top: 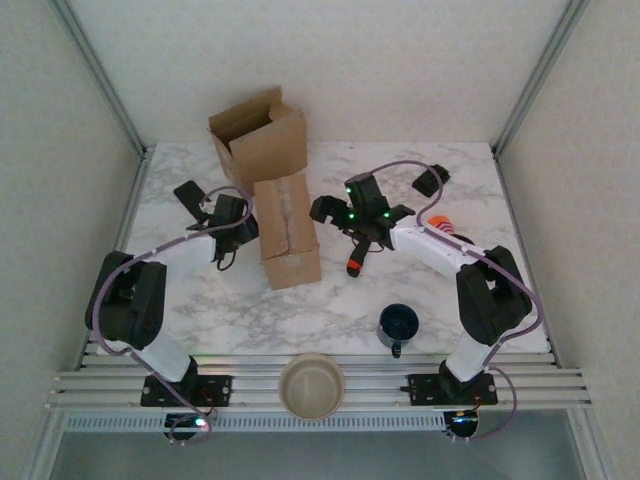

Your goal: Unpack the express box

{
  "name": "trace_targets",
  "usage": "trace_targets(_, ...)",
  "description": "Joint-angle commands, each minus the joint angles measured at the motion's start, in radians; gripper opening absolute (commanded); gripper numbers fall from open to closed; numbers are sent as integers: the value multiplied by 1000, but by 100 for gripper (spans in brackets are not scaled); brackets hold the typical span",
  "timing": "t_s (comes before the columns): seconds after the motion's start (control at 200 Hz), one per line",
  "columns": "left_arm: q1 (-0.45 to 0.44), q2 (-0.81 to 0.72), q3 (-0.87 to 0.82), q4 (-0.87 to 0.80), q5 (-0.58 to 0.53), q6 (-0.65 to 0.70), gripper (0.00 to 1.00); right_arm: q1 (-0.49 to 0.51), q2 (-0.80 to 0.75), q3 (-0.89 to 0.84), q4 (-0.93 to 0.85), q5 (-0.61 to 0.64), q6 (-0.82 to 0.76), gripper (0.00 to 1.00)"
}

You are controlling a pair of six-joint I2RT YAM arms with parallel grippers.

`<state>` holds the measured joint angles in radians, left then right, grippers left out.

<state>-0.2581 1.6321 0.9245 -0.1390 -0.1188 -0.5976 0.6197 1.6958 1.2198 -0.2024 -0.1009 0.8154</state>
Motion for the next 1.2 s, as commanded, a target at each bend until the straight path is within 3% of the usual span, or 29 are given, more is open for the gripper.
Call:
trace_targets(0.0,-20,-40,72,60,73,17,93,28,-15,-34,-71,33,-25,99)
trace_targets(0.095,-18,-34,116,11,30,40,94,34,-46,-41,-92,83,-35,99)
trace_targets(0.235,-17,-82,191,-122,-147,68,100,38,-89,-2,-153,129,-108,99)
trace_targets(0.386,-18,-165,259,-268,-307,74,100,38,-74,70,-173,21,-193,99)
trace_targets(0.526,-49,-255,267,-312,-298,110,100,38,-41,75,-108,-68,-181,99)
trace_targets(0.761,-226,-298,290,-360,-201,257,100,37,64,104,-54,-84,-125,99)
trace_targets(1.041,-354,-289,318,-466,-223,318,100,38,147,78,50,-110,-31,86)
trace_targets(1.197,-380,-214,347,-561,-344,317,100,37,127,44,69,-113,-22,81)
